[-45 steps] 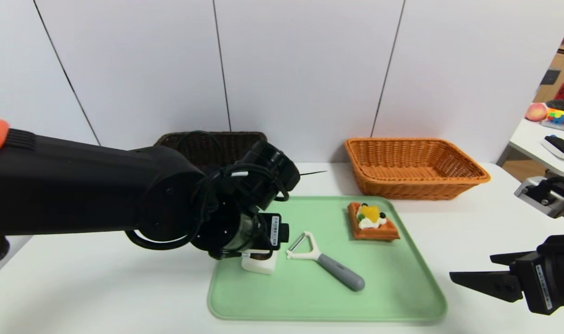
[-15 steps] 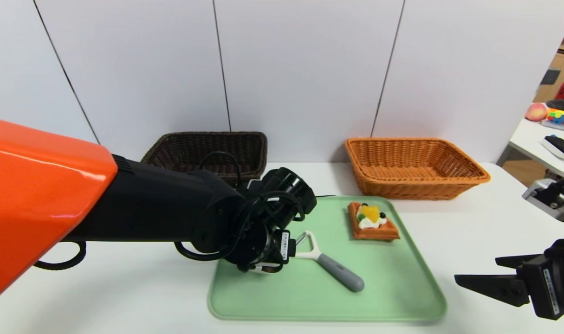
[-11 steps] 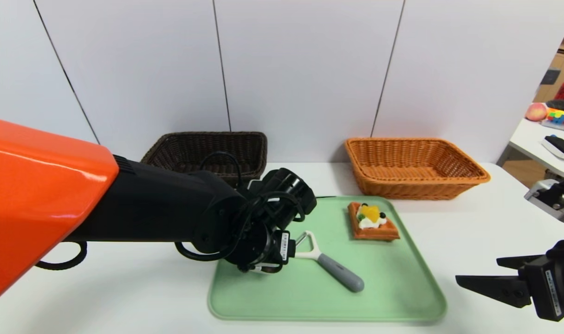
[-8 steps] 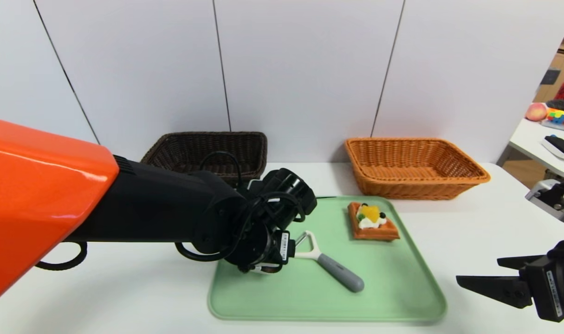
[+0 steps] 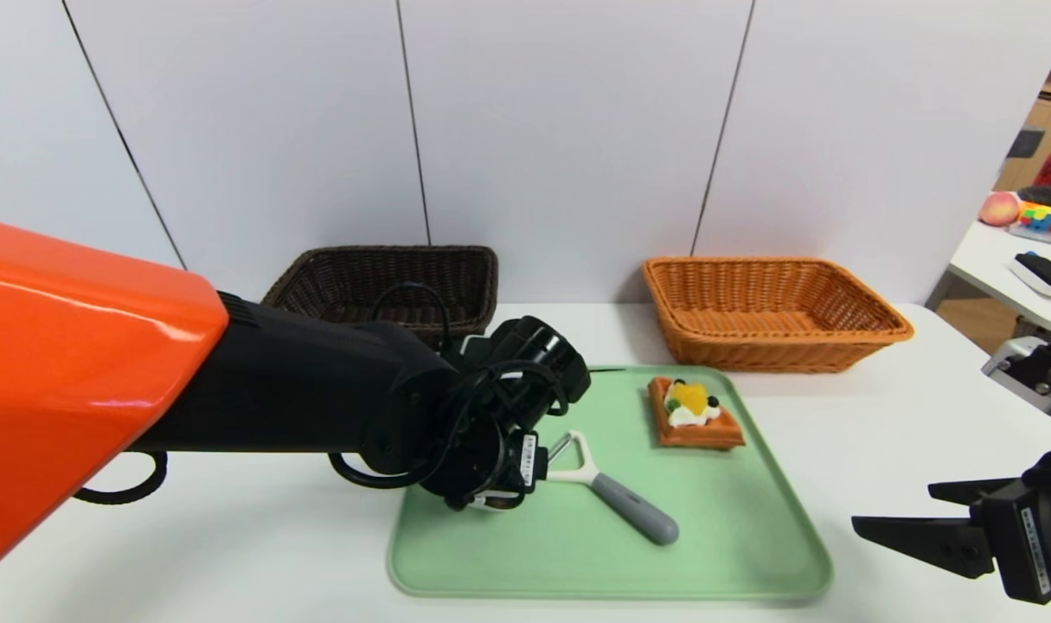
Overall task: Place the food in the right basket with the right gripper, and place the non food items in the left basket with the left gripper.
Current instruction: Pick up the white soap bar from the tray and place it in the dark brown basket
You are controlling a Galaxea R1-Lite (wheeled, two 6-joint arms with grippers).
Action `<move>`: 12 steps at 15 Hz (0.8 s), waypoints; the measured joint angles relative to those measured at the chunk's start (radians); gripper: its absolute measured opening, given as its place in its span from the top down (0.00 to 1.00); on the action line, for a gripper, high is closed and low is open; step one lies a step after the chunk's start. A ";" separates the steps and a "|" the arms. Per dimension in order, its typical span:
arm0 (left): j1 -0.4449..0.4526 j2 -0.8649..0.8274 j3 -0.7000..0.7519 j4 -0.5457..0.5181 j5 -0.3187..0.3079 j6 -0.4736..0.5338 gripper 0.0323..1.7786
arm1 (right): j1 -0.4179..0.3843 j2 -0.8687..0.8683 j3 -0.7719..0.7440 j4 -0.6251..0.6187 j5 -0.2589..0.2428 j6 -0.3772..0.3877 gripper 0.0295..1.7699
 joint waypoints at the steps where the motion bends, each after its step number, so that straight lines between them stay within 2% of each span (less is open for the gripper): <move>1: 0.000 0.002 0.000 -0.001 0.004 0.000 0.05 | 0.000 -0.001 0.001 0.000 0.000 0.001 0.04; 7: 0.000 0.004 -0.001 0.000 0.003 -0.003 0.05 | 0.000 -0.003 0.004 -0.001 0.000 0.011 0.04; 8: 0.000 0.004 -0.002 0.000 0.003 -0.002 0.10 | 0.000 -0.004 0.004 -0.001 0.000 0.011 0.04; 11: -0.001 0.004 -0.003 0.000 0.003 -0.003 0.38 | 0.000 -0.008 0.006 -0.001 0.001 0.011 0.04; 12: 0.000 0.004 -0.003 0.000 0.002 -0.003 0.43 | 0.000 -0.008 0.006 -0.003 0.000 0.011 0.04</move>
